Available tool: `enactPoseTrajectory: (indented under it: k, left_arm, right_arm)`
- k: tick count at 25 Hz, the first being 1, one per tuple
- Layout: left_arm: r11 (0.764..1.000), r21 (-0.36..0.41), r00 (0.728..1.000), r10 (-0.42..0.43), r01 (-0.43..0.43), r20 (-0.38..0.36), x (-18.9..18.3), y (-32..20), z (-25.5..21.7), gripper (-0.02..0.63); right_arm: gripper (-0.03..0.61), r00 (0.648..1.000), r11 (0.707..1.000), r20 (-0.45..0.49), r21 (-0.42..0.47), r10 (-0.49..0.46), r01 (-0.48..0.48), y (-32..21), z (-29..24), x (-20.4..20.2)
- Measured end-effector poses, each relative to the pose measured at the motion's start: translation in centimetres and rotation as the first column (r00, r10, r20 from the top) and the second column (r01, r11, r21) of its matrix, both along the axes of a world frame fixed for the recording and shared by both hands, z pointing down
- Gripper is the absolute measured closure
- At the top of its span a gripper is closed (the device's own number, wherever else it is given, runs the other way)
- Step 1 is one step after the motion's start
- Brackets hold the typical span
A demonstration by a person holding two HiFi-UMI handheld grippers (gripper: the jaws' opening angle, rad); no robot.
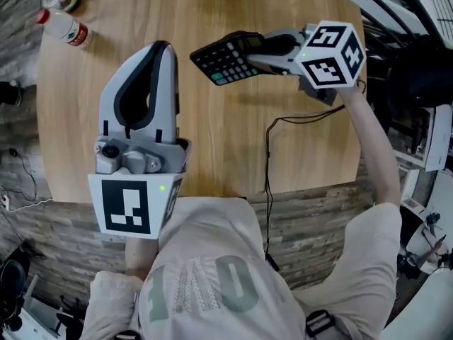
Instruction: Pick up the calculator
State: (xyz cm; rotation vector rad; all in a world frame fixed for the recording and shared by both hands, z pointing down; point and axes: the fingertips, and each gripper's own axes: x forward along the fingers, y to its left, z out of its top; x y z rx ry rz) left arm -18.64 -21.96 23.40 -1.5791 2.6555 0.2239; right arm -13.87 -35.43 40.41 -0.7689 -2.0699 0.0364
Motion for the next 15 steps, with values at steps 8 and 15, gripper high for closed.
enactPoseTrajectory:
  k: [8,15]
  left_arm:
    - [0.999,-0.028,0.989,-0.018,0.022,0.144,3.4,0.7,-3.9,0.603]
    - [1.000,-0.011,0.972,0.009,-0.007,0.236,6.6,0.8,-5.2,0.601]
  right_arm:
    - [0.472,0.837,0.910,0.359,-0.176,0.413,-0.374,-1.9,-8.1,1.4]
    - [0.472,0.474,0.757,0.627,-0.313,0.618,-0.574,-0.3,-15.0,7.3]
